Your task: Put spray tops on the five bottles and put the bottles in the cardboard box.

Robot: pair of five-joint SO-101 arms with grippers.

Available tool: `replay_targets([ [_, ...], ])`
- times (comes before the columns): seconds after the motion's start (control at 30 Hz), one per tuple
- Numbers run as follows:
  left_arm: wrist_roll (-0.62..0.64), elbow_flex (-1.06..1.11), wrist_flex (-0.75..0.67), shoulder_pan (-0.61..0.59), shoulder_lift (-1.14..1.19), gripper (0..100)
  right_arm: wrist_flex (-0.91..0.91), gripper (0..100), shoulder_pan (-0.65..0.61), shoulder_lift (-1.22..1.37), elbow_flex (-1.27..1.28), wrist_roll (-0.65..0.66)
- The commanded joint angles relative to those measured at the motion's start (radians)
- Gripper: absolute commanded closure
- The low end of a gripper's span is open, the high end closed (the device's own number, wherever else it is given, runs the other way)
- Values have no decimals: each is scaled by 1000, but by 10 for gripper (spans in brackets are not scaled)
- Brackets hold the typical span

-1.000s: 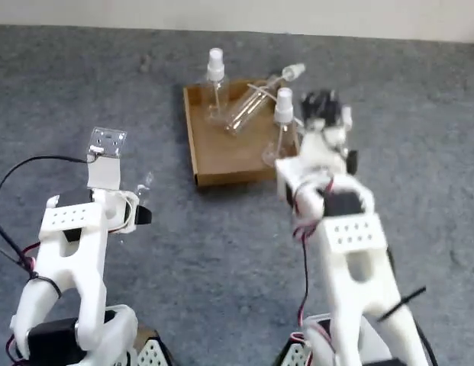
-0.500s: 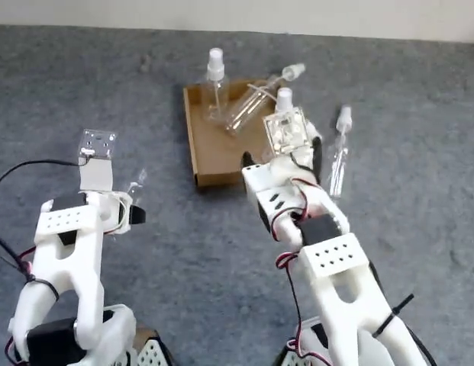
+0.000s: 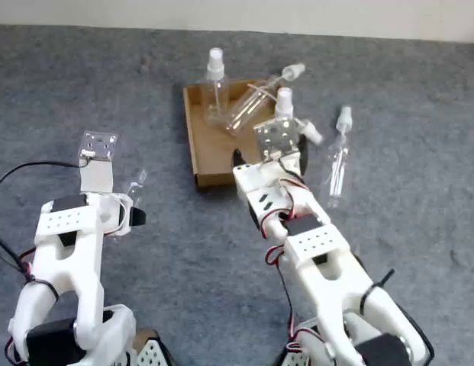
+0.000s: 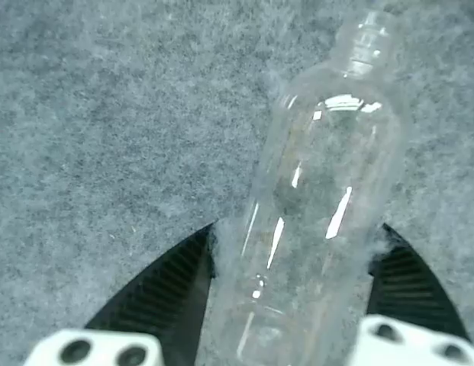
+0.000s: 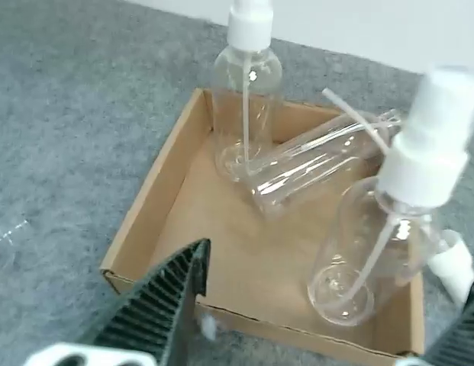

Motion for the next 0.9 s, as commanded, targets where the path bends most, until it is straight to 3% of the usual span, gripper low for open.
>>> replay_targets([
  [0.0, 3, -4, -17, -10, -21, 736, -70, 584, -15, 44, -8, -2],
  [0.43, 3, 5, -17, -8, -21, 736, -206, 584, 16, 156, -18, -2],
  [0.87, 3, 8, -15, -8, -21, 736, -205, 617, 51, 170, -81, -2],
])
